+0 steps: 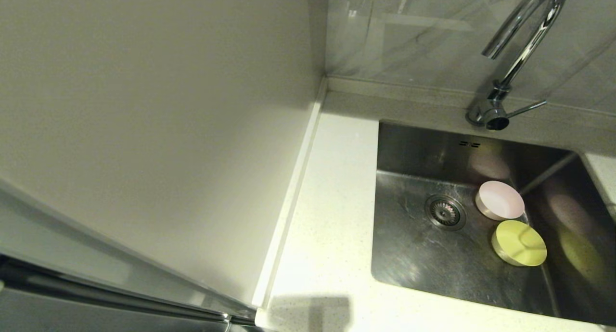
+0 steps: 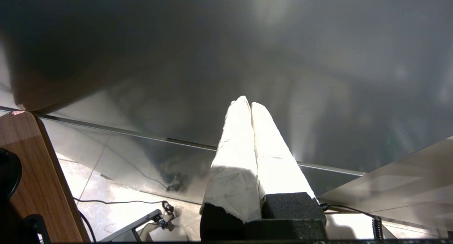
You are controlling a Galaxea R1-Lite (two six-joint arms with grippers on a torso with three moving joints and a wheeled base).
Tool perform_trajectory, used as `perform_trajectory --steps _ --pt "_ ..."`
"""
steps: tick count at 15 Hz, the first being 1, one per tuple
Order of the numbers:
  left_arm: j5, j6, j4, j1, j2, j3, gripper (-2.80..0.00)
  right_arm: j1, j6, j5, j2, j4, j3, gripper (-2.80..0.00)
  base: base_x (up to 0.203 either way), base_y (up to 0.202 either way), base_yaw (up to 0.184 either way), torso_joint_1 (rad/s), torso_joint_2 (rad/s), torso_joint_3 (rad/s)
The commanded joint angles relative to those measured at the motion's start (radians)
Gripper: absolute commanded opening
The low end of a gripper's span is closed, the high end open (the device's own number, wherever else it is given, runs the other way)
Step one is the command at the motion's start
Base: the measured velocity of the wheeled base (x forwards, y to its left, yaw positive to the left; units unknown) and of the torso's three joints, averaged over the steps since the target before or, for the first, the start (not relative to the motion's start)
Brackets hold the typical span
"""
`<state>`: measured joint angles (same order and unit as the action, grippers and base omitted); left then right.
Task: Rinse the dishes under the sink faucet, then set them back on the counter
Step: Put a bowl into the sink
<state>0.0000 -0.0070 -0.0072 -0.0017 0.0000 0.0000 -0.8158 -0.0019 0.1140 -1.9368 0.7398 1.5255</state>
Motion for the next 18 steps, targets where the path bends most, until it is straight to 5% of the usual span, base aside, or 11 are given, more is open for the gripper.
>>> perform_trajectory --steps 1,4,8,15,18 --pt "0.000 -0.001 0.000 0.000 0.000 0.003 -2.80 0.016 -0.012 0.003 0.034 0.004 0.002 -2.80 0.000 0.000 0.000 0.000 0.00 0.000" --pt "0.000 -0.001 0.000 0.000 0.000 0.003 -2.80 0.098 -0.015 0.003 0.098 0.004 -0.011 -2.80 0.000 0.000 0.000 0.000 0.00 0.000" --pt "0.000 -0.001 0.000 0.000 0.000 0.003 -2.80 0.336 -0.020 0.005 0.234 0.025 -0.071 -2.80 0.000 0.000 0.000 0.000 0.00 0.000" --pt "0.000 -0.001 0.000 0.000 0.000 0.003 -2.80 0.741 -0.151 -0.002 0.357 0.313 -0.171 -2.80 0.000 0.000 0.000 0.000 0.00 0.000" --pt "0.000 -0.001 0.000 0.000 0.000 0.003 -2.80 0.813 -0.187 0.001 0.326 0.311 -0.224 -2.80 0.000 0.000 0.000 0.000 0.00 0.000"
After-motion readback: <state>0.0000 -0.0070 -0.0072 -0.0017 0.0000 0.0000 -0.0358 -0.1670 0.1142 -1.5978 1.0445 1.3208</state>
